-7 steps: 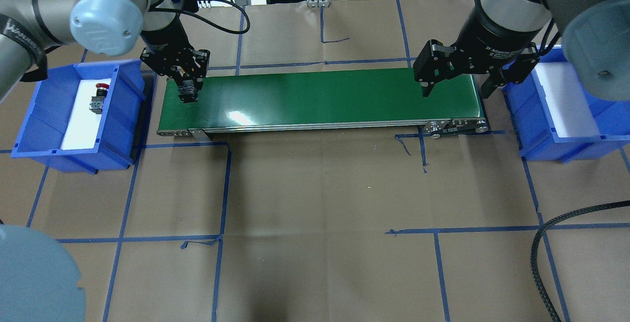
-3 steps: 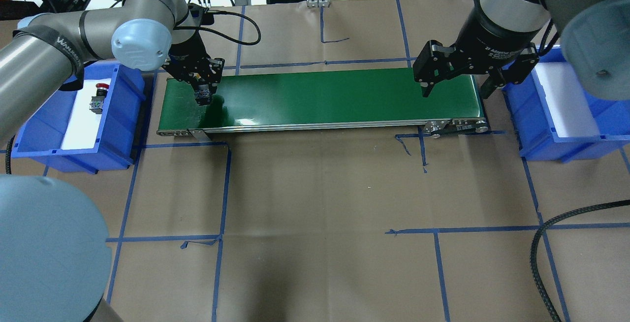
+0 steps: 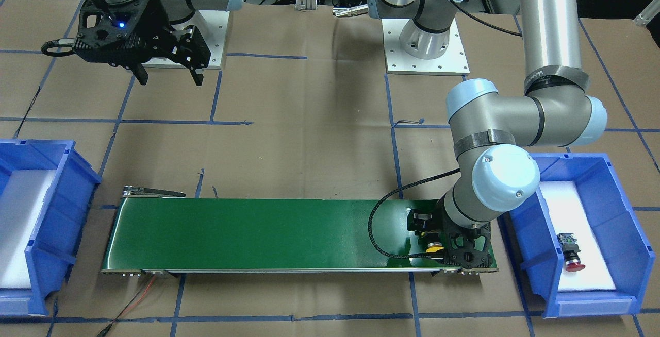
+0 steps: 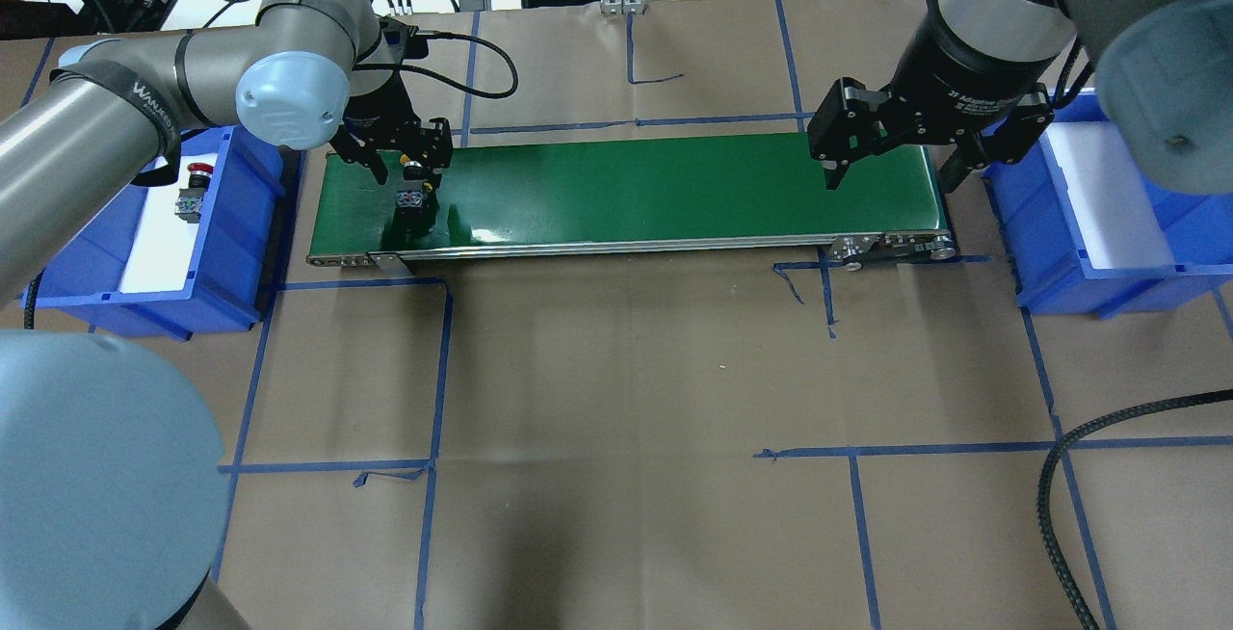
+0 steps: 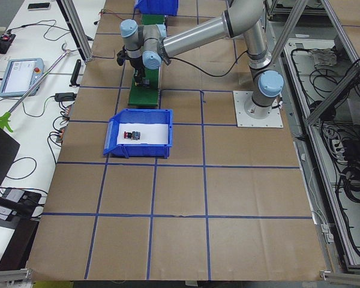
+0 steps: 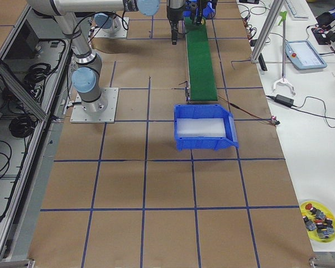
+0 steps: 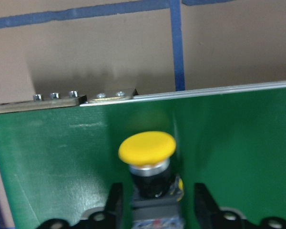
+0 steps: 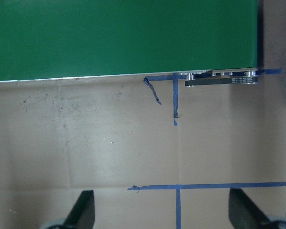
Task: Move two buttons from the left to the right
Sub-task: 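Carry the yellow button onto the conveyor belt and release it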
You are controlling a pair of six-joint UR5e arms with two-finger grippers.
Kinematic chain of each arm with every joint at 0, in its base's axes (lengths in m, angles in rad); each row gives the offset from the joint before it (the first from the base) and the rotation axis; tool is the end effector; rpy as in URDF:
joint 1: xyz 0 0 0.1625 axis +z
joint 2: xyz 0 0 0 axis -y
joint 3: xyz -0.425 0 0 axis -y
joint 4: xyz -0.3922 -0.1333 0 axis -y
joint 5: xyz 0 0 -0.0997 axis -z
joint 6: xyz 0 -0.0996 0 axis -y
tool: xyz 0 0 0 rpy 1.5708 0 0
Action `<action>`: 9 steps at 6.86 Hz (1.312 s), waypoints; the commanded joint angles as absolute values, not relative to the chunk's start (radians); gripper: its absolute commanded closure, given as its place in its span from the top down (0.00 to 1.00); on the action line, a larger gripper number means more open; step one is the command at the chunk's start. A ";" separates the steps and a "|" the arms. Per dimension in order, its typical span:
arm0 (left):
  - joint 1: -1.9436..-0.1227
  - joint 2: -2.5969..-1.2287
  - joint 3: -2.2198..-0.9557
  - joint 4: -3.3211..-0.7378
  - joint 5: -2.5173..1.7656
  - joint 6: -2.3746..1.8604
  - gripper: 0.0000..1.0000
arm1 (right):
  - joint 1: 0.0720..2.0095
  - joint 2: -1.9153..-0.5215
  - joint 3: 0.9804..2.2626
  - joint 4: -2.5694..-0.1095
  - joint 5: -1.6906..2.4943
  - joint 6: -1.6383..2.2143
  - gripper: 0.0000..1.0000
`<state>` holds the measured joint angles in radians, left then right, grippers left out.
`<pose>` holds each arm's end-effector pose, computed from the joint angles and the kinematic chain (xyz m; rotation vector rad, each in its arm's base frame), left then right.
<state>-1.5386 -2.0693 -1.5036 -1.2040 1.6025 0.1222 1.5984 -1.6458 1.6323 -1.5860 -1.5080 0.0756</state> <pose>-0.1091 -0.6564 0.2660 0.1416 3.1100 0.1040 0.1523 -0.4588 0.4951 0.0725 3.0763 -0.0391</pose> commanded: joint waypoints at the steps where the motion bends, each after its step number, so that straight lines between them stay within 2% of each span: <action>1: -1.540 -2.037 -1.479 -1.218 1.605 0.107 1.00 | 1.598 -1.643 1.632 -1.586 -1.508 0.077 1.00; 5: -1.522 -1.866 -1.421 -1.426 1.605 0.110 1.00 | 1.598 -1.643 1.632 -1.586 -1.508 0.077 1.00; 7: -1.455 -1.868 -1.324 -1.532 1.602 0.150 1.00 | 1.598 -1.641 1.632 -1.586 -1.508 0.077 1.00; 9: -1.326 -1.873 -1.316 -1.532 1.605 0.326 1.00 | 1.598 -1.638 1.634 -1.588 -1.508 0.077 1.00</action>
<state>-1.3995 -1.8699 -1.3243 -1.5274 1.6026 0.2227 1.5984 -1.6399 1.6326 -1.5864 -1.5079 0.0767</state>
